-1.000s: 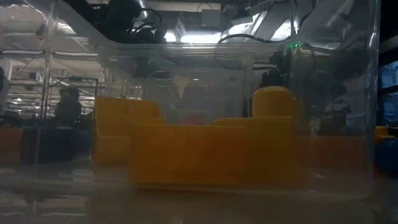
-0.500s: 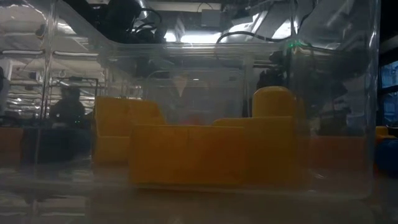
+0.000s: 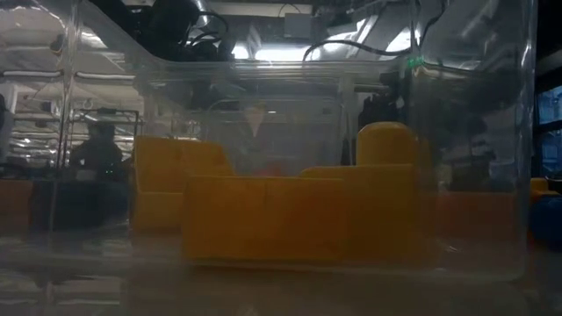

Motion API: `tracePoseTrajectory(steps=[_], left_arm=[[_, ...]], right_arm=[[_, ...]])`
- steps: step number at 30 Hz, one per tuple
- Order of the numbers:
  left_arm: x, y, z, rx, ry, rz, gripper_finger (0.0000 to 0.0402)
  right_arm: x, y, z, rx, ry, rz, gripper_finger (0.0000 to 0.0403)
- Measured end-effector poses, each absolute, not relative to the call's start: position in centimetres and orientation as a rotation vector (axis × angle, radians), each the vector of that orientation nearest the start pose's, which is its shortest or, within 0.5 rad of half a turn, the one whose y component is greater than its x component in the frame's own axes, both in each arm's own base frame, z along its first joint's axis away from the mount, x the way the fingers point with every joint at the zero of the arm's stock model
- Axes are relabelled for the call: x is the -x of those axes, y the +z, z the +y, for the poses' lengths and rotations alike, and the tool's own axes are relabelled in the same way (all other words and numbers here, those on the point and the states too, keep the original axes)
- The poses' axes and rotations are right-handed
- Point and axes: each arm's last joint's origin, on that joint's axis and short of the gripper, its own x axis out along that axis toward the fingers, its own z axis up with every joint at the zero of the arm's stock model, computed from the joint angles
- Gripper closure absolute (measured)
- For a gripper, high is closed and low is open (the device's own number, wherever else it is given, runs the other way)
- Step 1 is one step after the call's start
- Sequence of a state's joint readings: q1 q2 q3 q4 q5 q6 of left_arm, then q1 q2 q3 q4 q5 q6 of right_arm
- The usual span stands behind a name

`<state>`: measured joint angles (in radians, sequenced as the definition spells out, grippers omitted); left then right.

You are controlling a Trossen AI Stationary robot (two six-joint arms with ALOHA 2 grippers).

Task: Sort blocks
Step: Put the orange game piece into the middle transparent bin

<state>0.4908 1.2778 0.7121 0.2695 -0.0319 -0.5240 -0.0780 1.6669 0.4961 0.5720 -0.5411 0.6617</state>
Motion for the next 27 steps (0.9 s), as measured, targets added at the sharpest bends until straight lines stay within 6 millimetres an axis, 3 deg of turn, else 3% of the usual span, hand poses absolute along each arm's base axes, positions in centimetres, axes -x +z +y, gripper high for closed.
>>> tracePoseTrajectory(steps=[11,27], left_arm=[[-24.2,24.7,13.0,0.577,0.585,0.151,0.0155],[-24.2,24.7,13.0,0.578,0.586,0.155,0.0155]], right_arm=[[-28.0,10.5,0.7,-0.840,0.307,0.692,0.0224],[-28.3,10.7,0.5,-0.901,0.247,0.683,0.0224]])
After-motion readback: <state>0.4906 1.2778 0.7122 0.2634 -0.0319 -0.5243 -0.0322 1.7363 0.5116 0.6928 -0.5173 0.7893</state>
